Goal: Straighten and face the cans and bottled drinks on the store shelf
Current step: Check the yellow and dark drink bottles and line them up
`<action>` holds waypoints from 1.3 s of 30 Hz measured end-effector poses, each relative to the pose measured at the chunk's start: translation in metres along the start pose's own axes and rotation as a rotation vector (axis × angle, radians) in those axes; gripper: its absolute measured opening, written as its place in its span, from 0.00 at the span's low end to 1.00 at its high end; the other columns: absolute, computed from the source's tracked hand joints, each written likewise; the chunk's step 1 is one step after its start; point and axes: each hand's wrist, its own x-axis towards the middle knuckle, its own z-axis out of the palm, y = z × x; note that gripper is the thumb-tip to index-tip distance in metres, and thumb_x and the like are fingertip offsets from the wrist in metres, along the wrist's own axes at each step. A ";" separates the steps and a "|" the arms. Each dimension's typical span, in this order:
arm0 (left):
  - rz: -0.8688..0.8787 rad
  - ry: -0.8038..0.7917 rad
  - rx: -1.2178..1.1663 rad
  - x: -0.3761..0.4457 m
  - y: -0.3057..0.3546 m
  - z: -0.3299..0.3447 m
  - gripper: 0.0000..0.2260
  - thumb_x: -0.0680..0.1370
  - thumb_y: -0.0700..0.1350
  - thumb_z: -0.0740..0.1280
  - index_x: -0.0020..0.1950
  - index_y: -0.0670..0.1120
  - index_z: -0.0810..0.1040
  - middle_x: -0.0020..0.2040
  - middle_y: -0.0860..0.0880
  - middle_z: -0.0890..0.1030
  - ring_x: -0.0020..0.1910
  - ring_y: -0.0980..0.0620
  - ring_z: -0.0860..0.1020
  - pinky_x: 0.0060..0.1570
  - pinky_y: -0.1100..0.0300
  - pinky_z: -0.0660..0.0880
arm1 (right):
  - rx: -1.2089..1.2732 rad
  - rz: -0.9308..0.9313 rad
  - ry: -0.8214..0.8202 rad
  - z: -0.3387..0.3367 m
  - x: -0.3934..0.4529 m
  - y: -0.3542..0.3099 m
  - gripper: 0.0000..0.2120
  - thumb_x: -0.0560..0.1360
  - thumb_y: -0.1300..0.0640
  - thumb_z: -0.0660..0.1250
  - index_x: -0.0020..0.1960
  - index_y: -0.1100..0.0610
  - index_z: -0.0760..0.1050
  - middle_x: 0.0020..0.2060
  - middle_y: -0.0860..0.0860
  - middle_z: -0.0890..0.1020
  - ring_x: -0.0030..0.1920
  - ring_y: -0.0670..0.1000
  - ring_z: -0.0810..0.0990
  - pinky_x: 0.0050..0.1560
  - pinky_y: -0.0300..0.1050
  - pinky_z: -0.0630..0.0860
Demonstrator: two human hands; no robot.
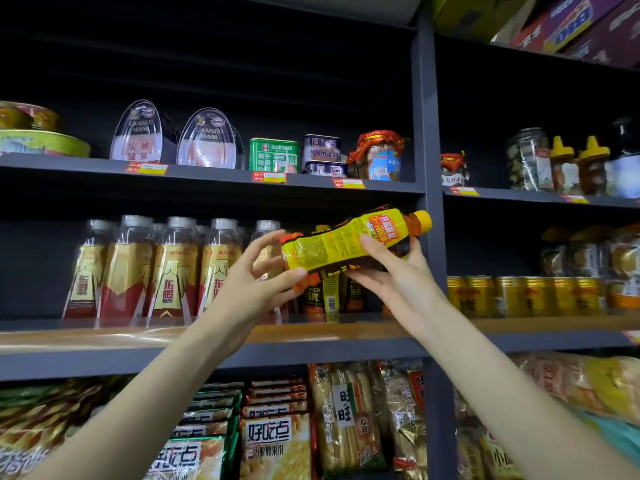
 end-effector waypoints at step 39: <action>0.261 -0.058 0.599 -0.008 -0.024 0.013 0.13 0.73 0.39 0.70 0.50 0.53 0.70 0.49 0.58 0.81 0.47 0.68 0.79 0.43 0.71 0.76 | -0.041 -0.124 -0.120 -0.010 0.001 -0.012 0.34 0.57 0.57 0.79 0.60 0.55 0.71 0.49 0.52 0.83 0.52 0.51 0.82 0.47 0.45 0.79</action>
